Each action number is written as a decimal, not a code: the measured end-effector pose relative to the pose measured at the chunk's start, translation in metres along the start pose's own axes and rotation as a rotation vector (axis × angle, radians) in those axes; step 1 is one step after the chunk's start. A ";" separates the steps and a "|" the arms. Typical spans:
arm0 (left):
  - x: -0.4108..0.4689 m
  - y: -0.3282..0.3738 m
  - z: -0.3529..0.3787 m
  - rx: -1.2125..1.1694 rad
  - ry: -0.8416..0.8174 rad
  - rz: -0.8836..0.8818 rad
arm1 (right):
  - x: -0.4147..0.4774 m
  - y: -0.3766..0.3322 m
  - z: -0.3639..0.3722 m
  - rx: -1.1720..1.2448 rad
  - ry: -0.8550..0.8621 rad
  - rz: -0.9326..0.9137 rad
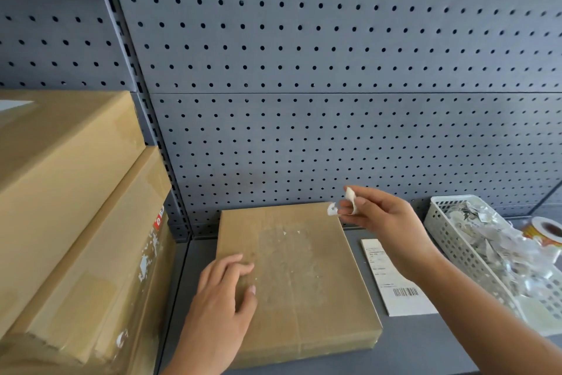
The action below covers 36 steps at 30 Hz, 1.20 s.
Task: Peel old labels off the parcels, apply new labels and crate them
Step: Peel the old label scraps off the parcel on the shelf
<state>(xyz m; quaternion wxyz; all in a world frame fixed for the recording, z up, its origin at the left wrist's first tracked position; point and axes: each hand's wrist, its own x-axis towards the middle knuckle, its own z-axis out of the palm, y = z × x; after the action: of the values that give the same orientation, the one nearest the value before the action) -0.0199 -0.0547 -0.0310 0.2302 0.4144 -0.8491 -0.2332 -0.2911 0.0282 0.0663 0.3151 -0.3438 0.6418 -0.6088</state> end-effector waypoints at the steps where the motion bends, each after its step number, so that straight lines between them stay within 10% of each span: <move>1: 0.000 0.000 0.000 -0.004 0.000 -0.003 | -0.003 -0.001 -0.007 0.019 -0.023 0.018; 19: 0.002 0.009 -0.007 -0.001 -0.020 -0.017 | -0.035 -0.014 -0.167 -0.696 0.616 -0.138; 36: 0.001 0.012 -0.006 0.011 -0.028 -0.035 | -0.029 0.063 -0.226 -1.326 0.573 0.000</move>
<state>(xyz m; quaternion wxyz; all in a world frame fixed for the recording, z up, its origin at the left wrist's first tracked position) -0.0240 -0.0503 -0.0193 0.2119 0.4271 -0.8461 -0.2384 -0.4644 0.1817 0.0171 -0.1404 -0.2894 0.9336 -0.1577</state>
